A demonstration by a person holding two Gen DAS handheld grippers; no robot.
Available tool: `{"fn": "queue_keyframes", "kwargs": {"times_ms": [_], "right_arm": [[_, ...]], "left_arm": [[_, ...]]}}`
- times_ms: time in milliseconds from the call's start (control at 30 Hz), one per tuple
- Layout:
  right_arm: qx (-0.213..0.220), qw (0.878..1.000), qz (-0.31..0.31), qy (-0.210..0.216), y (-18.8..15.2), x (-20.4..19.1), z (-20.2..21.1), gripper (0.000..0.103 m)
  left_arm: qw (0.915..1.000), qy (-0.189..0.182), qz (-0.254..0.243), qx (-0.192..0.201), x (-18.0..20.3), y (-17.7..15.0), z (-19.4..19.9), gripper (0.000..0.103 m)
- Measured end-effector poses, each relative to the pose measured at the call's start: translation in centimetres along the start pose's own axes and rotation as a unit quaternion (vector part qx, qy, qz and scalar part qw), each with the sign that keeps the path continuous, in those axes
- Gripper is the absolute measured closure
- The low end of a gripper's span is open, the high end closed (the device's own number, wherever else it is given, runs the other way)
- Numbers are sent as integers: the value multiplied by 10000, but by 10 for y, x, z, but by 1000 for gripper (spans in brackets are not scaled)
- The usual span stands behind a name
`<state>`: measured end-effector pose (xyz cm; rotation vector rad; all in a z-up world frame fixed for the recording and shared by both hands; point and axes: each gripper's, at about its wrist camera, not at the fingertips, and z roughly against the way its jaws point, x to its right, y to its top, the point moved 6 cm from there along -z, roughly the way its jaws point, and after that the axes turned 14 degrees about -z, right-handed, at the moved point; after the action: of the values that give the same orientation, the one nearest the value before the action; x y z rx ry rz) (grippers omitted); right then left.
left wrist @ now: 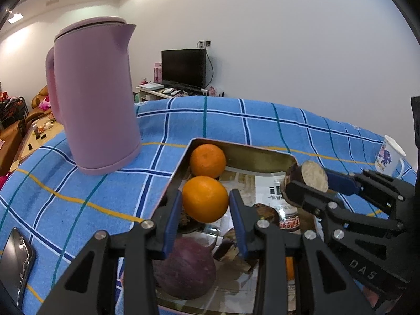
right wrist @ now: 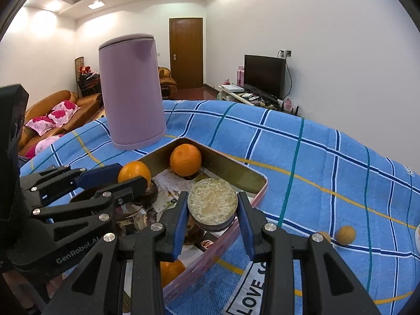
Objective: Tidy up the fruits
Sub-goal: 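Lower the orange and taro slice into the tin and open both tools, then move both tools back to the small brown fruits on the bedspread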
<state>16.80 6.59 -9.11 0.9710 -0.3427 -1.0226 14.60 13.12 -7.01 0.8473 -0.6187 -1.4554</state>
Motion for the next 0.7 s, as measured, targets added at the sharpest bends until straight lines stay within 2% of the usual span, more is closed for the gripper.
{"fn": "queue_keyframes", "kwargs": {"times_ms": [100,133,167,233,367,433,533,633,700], "right_arm": [[-26,10000,9,39,-2,0,-2,65],[-6,10000,6,51,-2,0,-1,64],[10,10000,-2,35,-1,1,0,59],[80,10000,-46,6,2,4,5,51],[244,9996,-153,-71,9,19,20,50],[333,9988,-271,-246,15,37,27,50],[412,9945,-549,-795,22,79,33,50],[283,9867,-975,-1271,22,127,30,50],[173,9817,-1294,-1388,17,155,26,50]], "left_arm": [[9999,67,91,16,-4,0,1,61],[9999,101,112,33,-6,1,3,53],[9998,107,126,57,-6,1,5,45],[9997,162,125,116,-6,4,9,40],[9995,157,178,230,-1,12,17,28],[9994,90,184,267,7,18,19,26],[9995,-59,48,295,29,28,20,26],[9992,-208,-134,300,56,39,18,26],[9988,-355,-218,270,76,45,15,26]]}}
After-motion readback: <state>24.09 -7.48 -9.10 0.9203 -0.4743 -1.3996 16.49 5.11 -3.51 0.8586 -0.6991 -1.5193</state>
